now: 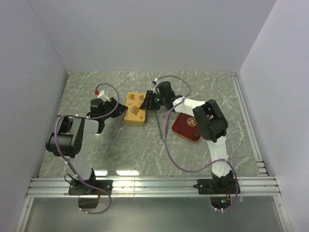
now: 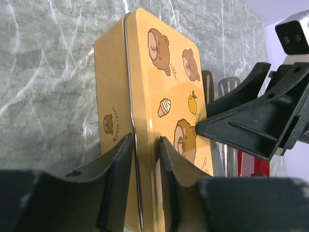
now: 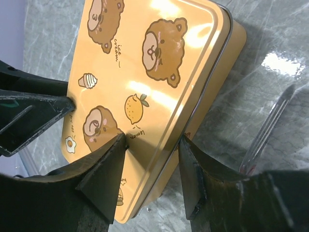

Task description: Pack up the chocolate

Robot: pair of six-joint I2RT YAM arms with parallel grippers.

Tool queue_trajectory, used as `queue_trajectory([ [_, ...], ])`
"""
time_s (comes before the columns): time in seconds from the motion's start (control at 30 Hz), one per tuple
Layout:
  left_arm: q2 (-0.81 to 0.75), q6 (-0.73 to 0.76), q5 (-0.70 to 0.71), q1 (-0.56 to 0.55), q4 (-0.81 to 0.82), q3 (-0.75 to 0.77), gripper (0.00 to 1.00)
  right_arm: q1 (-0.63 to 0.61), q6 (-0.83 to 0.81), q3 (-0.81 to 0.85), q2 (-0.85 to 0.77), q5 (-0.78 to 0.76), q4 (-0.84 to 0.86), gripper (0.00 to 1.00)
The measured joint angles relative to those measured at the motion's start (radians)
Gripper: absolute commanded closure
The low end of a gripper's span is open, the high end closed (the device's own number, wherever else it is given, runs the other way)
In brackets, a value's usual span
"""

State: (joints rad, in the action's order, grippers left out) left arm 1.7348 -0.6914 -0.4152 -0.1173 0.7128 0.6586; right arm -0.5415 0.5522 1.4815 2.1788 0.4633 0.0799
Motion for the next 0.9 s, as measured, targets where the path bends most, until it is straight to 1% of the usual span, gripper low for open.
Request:
queue_trajectory([
  [0.1, 0.005, 0.000, 0.005, 0.000, 0.001, 0.008, 0.71, -0.003, -0.001, 0.000, -0.005, -0.013, -0.009, 0.46],
  [0.3, 0.023, -0.005, 0.006, 0.000, -0.006, 0.029, 0.73, -0.008, -0.011, 0.000, -0.016, -0.039, -0.031, 0.46],
  [0.8, 0.057, -0.032, 0.035, -0.005, -0.018, 0.071, 0.73, -0.026, -0.032, 0.032, -0.021, -0.109, -0.096, 0.42],
  [0.9, 0.057, -0.037, 0.050, -0.007, -0.029, 0.078, 0.71, -0.035, -0.040, 0.040, -0.022, -0.129, -0.105, 0.41],
])
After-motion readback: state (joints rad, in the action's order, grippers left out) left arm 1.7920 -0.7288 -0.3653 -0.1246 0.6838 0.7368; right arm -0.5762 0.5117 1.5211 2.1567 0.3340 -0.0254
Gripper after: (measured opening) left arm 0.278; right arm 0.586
